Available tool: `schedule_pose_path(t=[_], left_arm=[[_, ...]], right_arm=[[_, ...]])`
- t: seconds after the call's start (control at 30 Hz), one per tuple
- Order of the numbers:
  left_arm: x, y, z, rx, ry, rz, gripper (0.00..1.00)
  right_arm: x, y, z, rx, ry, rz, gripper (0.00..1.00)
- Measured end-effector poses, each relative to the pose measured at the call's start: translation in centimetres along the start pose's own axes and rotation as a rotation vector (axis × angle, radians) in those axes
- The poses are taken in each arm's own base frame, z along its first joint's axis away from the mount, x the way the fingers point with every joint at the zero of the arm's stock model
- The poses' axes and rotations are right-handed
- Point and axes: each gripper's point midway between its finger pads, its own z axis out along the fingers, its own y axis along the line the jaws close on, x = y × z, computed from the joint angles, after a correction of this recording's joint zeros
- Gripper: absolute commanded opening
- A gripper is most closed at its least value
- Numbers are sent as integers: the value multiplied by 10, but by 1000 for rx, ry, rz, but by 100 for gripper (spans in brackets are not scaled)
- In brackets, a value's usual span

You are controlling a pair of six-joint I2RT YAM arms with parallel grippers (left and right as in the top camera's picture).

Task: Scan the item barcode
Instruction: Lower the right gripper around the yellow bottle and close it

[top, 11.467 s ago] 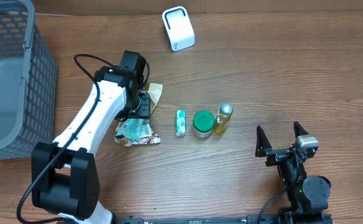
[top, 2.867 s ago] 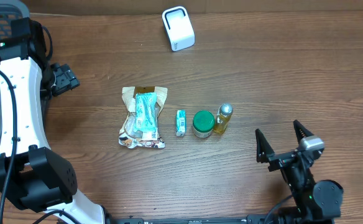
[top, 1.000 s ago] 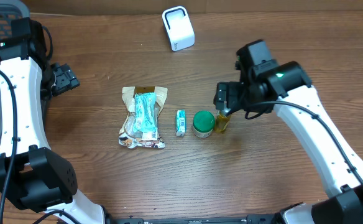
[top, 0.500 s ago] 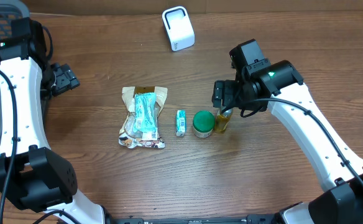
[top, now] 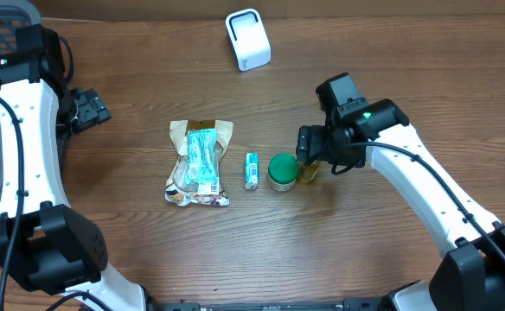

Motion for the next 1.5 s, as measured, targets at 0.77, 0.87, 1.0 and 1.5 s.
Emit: schedule_pose_path(t=[0.77, 0.87, 1.0, 1.5], left_arm=[[0, 0, 0, 0, 0, 0, 99], [0, 0, 0, 0, 0, 0, 99], [0, 0, 0, 0, 0, 0, 100], [0, 0, 0, 0, 0, 0, 100]], right_arm=[[3, -5, 17, 18, -18, -6, 63], [3, -9, 17, 43, -21, -22, 55], [1, -13, 17, 64, -30, -43, 54], [-6, -11, 17, 64, -62, -81, 66]])
